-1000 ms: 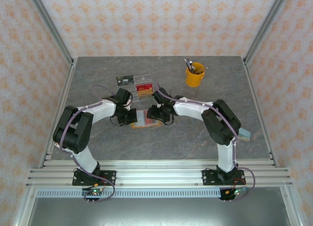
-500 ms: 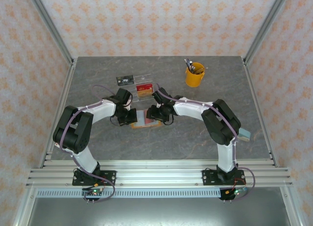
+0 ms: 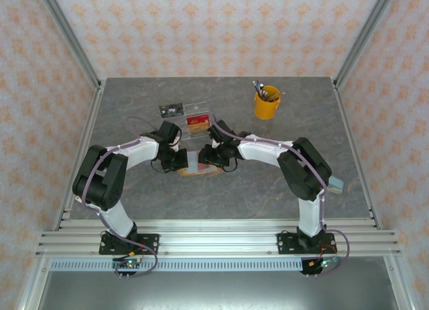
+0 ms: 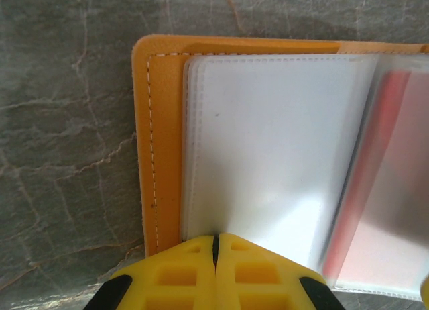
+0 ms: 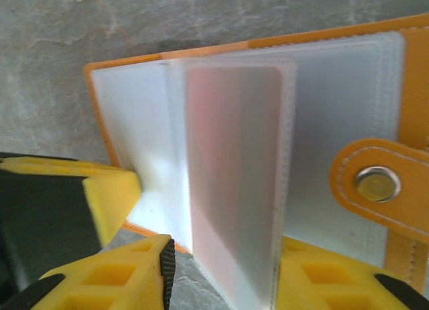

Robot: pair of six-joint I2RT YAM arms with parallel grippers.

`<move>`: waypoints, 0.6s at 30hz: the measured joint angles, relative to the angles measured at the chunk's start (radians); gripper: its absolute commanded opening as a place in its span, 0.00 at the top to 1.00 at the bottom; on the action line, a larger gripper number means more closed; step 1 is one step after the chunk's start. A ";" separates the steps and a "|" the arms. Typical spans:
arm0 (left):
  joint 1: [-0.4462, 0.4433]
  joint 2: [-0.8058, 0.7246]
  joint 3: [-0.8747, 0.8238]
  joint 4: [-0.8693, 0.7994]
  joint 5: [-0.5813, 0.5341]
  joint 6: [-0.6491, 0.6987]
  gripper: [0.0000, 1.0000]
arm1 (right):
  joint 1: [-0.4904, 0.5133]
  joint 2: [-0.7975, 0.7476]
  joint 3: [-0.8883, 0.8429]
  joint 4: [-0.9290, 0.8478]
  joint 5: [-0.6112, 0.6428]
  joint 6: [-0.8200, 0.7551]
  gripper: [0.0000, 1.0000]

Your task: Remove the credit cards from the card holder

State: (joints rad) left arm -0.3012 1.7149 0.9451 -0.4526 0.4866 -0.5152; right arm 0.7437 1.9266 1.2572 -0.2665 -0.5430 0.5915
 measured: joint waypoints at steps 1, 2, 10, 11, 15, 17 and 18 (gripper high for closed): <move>0.000 -0.003 -0.001 0.000 0.000 0.000 0.88 | 0.000 -0.005 -0.005 0.014 -0.008 0.002 0.57; 0.000 -0.005 -0.003 0.002 0.000 -0.002 0.83 | 0.000 -0.010 -0.010 0.031 -0.017 0.006 0.55; 0.005 -0.119 -0.003 -0.049 -0.034 -0.010 0.56 | 0.000 -0.019 -0.021 0.122 -0.069 0.035 0.47; 0.009 -0.148 -0.003 -0.062 -0.056 -0.010 0.54 | 0.000 -0.019 -0.021 0.127 -0.075 0.036 0.47; 0.061 -0.234 -0.002 -0.109 -0.155 -0.025 0.51 | 0.006 -0.014 -0.011 0.136 -0.095 0.038 0.46; 0.106 -0.266 -0.018 -0.111 -0.184 -0.037 0.49 | 0.011 -0.003 0.005 0.138 -0.109 0.040 0.46; 0.129 -0.282 -0.031 -0.113 -0.196 -0.043 0.46 | 0.015 0.004 0.016 0.141 -0.113 0.040 0.45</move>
State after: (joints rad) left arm -0.1726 1.4330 0.9142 -0.5655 0.2905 -0.5583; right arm 0.7589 1.9308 1.2728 -0.1257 -0.6563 0.6319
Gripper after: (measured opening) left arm 0.508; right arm 0.541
